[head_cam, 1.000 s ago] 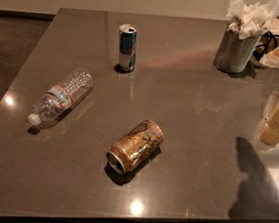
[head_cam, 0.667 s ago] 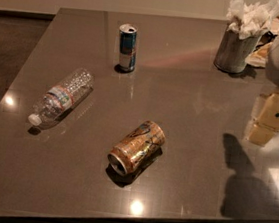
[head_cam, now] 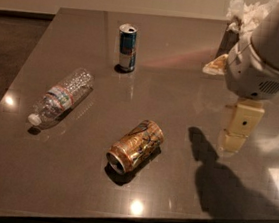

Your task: Place orange can upright

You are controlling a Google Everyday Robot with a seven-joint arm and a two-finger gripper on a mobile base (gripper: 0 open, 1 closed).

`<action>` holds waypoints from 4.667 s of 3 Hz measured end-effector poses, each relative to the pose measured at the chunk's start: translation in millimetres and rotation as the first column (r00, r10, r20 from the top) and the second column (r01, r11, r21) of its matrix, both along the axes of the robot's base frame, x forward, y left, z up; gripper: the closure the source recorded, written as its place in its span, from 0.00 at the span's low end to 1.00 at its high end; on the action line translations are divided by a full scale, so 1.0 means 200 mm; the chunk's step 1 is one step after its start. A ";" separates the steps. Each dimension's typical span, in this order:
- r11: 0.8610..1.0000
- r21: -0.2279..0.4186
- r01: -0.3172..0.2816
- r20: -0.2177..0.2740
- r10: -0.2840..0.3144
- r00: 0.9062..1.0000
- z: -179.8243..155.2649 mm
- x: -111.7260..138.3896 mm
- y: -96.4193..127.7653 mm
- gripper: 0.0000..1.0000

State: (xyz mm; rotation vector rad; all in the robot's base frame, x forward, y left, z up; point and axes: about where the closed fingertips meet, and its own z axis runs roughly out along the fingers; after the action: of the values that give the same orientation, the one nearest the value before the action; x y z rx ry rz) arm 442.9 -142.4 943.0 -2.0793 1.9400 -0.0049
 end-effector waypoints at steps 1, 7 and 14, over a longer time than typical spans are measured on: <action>0.986 -0.004 -0.166 -0.022 0.165 0.986 -0.09 -0.07 0.16 0.00; 0.761 -0.024 -0.649 -0.124 0.642 0.757 -0.44 -0.29 0.76 0.00; 0.851 0.518 -0.082 -0.188 0.208 0.960 -0.07 -0.06 0.62 1.00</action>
Offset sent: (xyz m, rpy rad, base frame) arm -0.0395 0.1005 -0.0581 -0.0070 0.0850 0.5009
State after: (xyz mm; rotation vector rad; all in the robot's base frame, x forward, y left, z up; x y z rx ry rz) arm 431.5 -17.4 928.1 -1.9133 1.6532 0.7422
